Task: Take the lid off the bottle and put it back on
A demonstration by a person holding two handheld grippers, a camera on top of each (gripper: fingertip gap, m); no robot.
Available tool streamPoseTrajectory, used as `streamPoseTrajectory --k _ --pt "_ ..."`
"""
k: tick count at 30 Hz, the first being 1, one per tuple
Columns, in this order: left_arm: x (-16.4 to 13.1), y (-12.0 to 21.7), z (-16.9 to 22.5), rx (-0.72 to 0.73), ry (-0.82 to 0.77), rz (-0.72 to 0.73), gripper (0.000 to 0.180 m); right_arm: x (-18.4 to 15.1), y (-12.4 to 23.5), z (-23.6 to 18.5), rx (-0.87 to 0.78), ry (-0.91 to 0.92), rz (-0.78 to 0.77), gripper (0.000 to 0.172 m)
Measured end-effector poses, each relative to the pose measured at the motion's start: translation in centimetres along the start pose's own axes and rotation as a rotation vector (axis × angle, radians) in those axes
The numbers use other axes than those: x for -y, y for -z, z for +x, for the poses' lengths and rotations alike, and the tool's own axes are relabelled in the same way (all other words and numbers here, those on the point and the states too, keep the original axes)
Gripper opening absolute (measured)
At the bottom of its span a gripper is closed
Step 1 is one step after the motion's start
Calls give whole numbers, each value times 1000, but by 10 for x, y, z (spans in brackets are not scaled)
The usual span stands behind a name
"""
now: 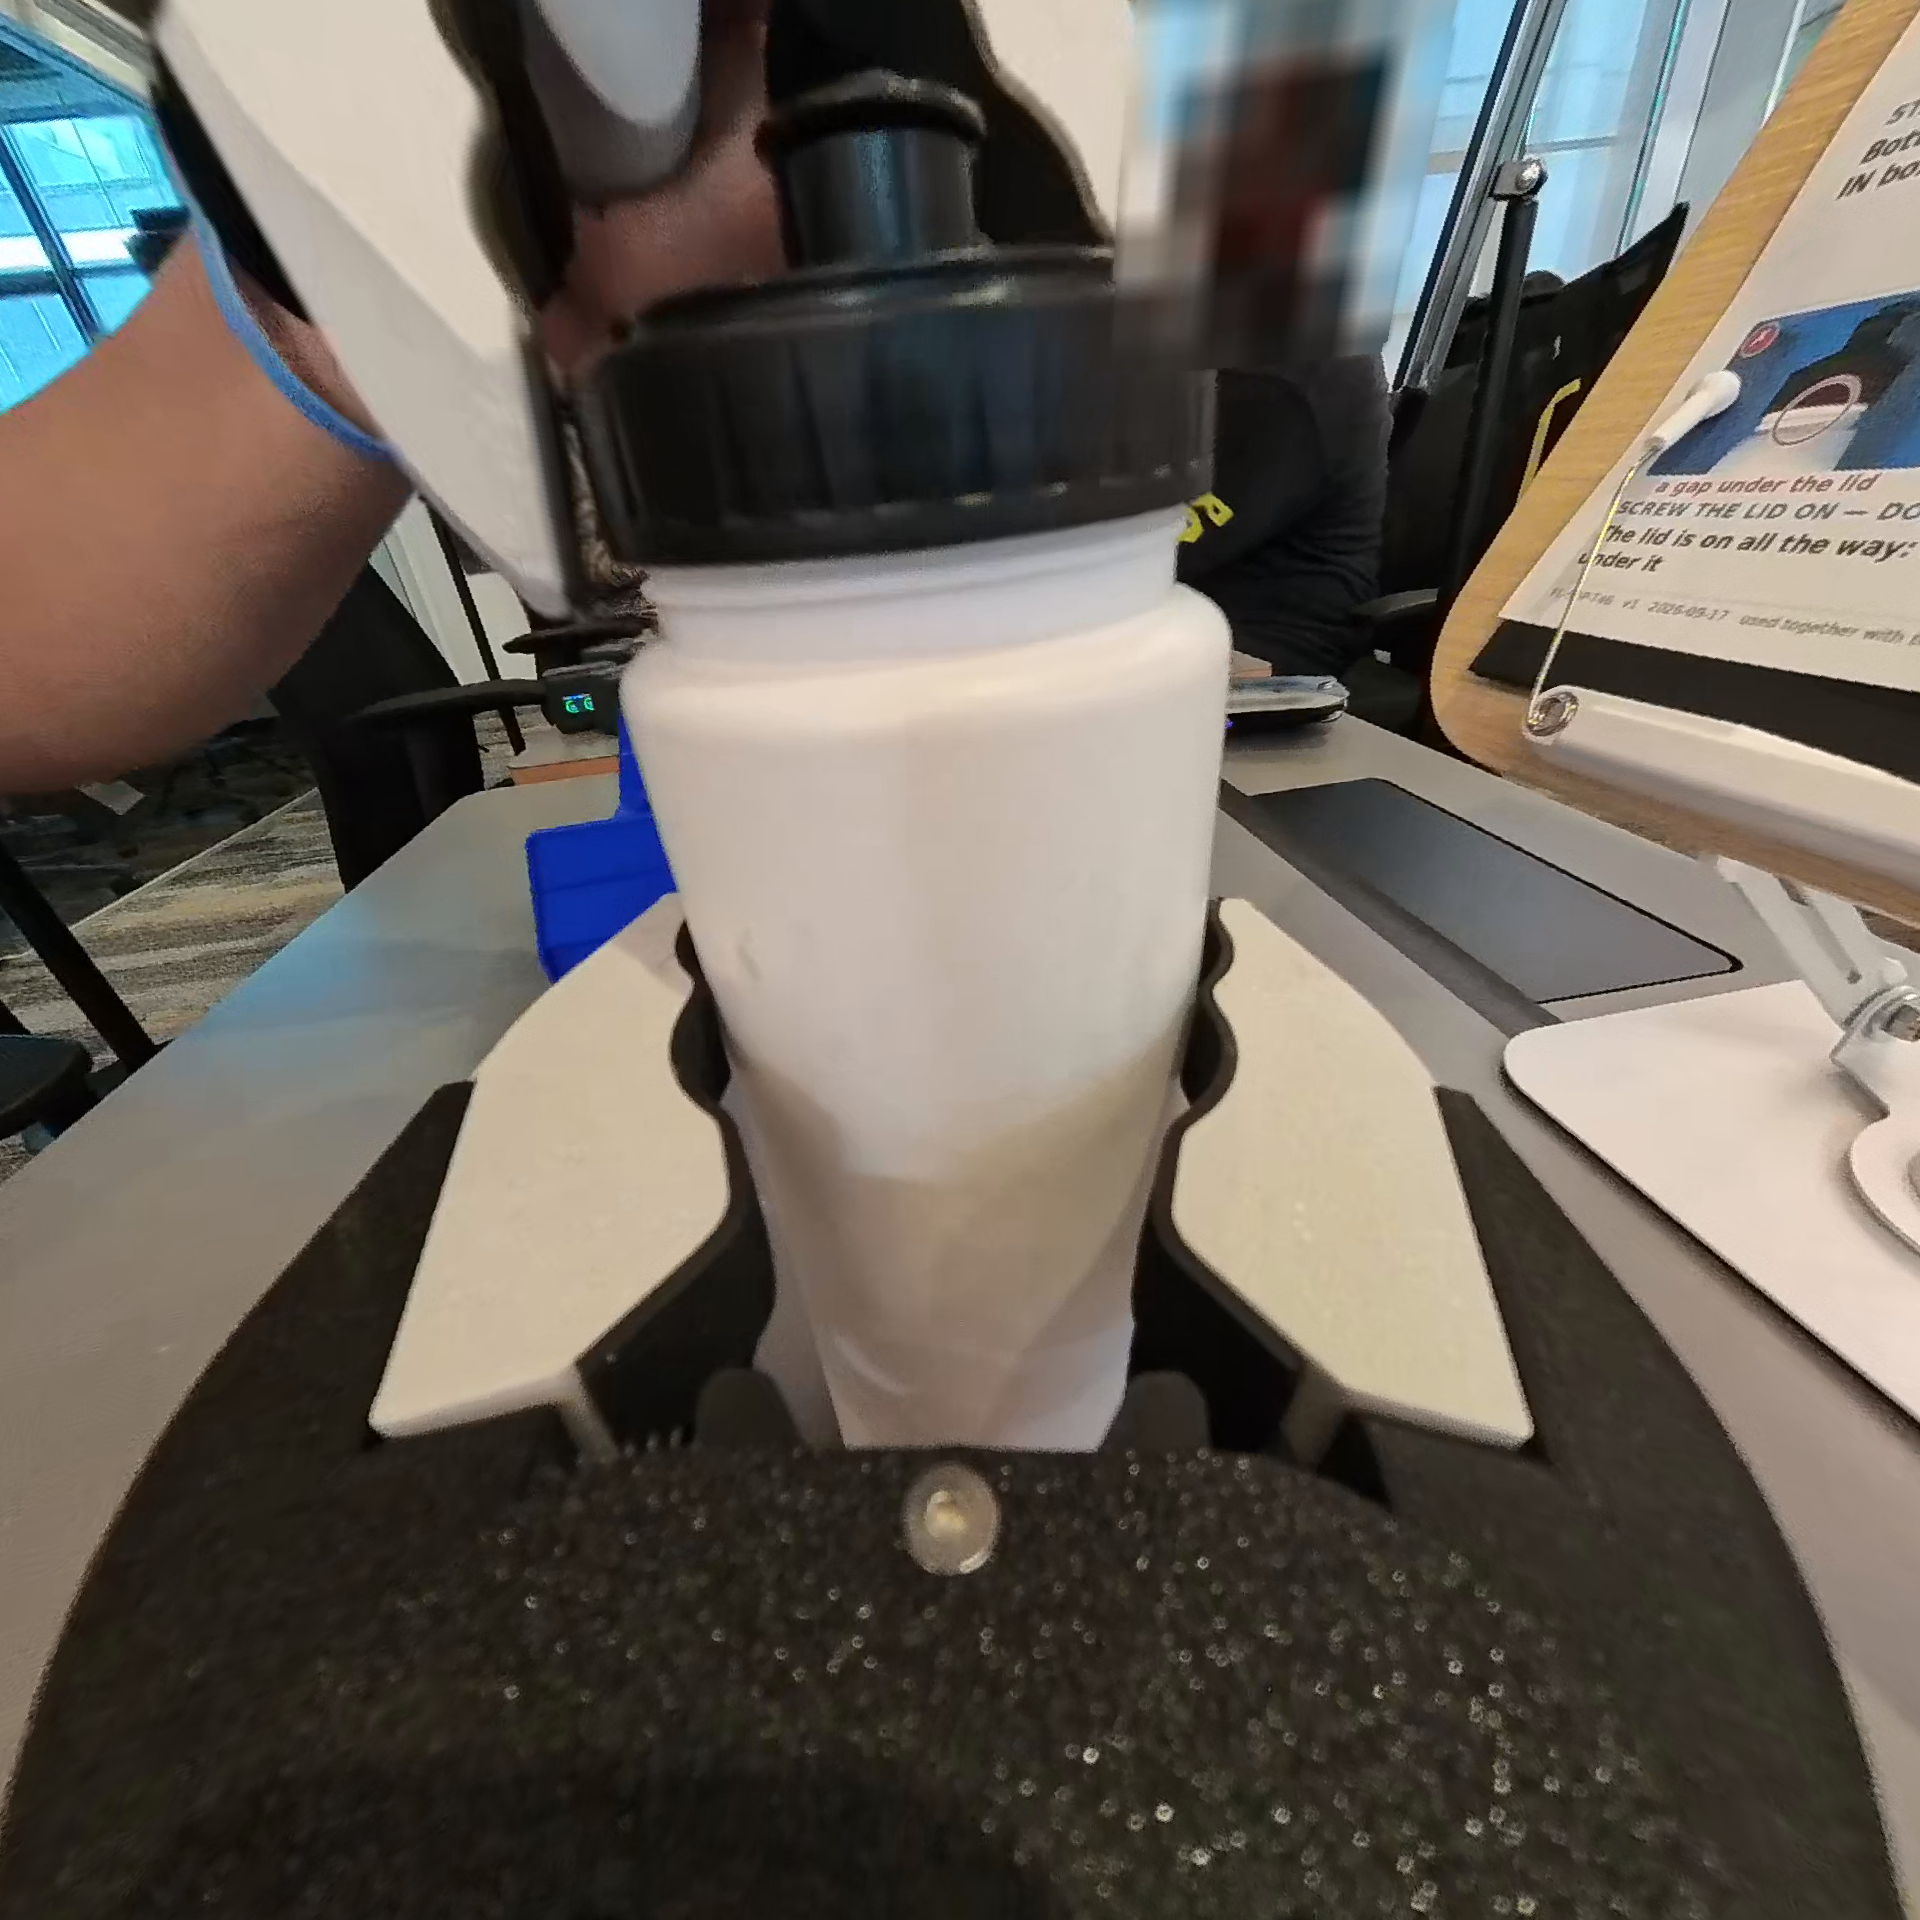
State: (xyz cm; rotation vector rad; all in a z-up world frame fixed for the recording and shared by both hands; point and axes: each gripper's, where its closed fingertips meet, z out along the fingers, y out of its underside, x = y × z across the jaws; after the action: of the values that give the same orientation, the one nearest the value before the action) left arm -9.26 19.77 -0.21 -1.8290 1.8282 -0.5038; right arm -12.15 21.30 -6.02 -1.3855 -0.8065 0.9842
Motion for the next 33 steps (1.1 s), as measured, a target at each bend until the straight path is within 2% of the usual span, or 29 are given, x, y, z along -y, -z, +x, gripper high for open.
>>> streamPoseTrajectory --k 4,7,9,11,13,15,16,24,33 --pt "10 8 7 41 112 112 94 0 1 0 3 -3 -2 87" --pt "11 9 -1 168 323 97 97 0 -1 0 1 -3 -4 87" --pt "5 8 -5 243 494 37 86 0 -2 0 -1 -3 -4 87" --pt "10 5 1 240 566 14 84 -1 -1 0 -1 -4 -4 87" --pt "15 5 -3 293 557 -4 83 -1 -1 0 -1 -4 -7 87" --pt "16 7 -9 347 550 -27 62 -1 -1 0 -2 -4 -11 87" --pt "16 6 -9 342 546 -37 58 -1 -1 0 -3 -3 -12 87" --pt "8 6 -6 332 433 -159 61 -1 -3 0 -4 -1 -19 87" --pt "5 7 -3 141 132 -312 61 -2 -2 -1 1 1 -24 87"
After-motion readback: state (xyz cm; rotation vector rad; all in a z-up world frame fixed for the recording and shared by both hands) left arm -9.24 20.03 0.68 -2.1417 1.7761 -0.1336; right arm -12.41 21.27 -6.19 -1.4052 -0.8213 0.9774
